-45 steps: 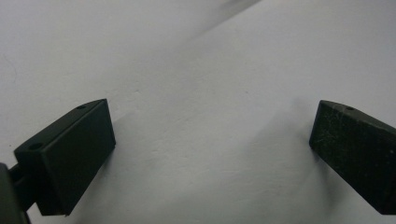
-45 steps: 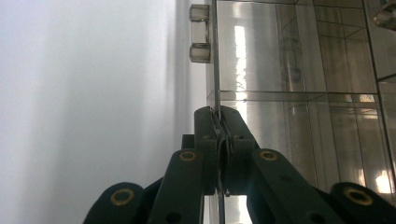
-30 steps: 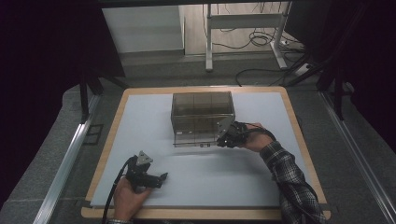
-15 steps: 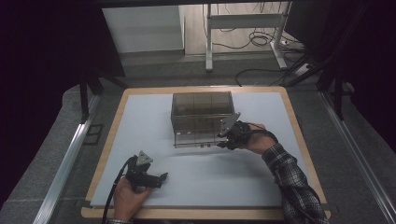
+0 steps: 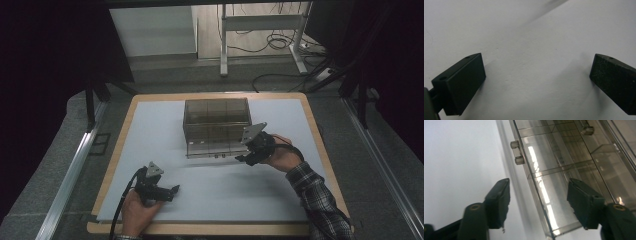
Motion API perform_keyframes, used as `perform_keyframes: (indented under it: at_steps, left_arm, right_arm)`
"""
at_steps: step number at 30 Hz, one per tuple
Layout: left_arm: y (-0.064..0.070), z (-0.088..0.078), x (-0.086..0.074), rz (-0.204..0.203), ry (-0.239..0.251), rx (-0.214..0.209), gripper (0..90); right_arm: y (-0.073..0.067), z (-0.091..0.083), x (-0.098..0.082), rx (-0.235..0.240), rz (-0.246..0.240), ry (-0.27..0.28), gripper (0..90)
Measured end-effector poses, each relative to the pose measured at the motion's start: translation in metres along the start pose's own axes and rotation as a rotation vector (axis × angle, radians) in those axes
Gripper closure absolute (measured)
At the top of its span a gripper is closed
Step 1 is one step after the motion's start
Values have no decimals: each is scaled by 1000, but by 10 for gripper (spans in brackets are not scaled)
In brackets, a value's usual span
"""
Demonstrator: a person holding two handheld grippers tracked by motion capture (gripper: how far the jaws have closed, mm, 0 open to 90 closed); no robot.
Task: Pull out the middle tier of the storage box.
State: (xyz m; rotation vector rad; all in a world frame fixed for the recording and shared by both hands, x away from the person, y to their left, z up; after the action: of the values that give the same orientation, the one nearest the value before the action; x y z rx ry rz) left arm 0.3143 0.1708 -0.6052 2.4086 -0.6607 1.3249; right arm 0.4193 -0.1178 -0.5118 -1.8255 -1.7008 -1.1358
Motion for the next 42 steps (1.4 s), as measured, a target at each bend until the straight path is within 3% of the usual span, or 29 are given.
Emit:
perform_keyframes:
  at_steps: [10, 16, 18, 34, 42]
  left_arm:
    - [0, 0, 0, 3, 0, -1, 0]
    - [0, 0, 0, 3, 0, 0, 0]
    - [0, 0, 0, 3, 0, 0, 0]
    - [0, 0, 0, 0, 0, 2, 0]
    - [0, 0, 0, 0, 0, 1, 0]
  right_arm:
    - [-13, -24, -17, -116, 118, 29, 162]
    - [-20, -32, -25, -149, 165, 49, 95]
    - [-24, -38, -29, -167, 205, 60, 63]
    - [-45, -54, -75, -270, 297, 12, 0]
    - [-58, -56, -93, -276, 332, 8, 0]
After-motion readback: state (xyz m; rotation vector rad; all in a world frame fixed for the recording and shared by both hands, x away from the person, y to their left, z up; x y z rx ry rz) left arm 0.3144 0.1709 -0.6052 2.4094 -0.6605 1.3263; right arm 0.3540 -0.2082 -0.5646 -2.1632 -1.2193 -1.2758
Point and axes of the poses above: each handheld gripper's, and its own axes: z roughly forward along the jaws, x roughly out of its top, y roughly to its right, the point moved 7 cm from there along z, roughly forward along the jaws, and after that the axes turned 15 degrees about y, right-handed, at the moved point
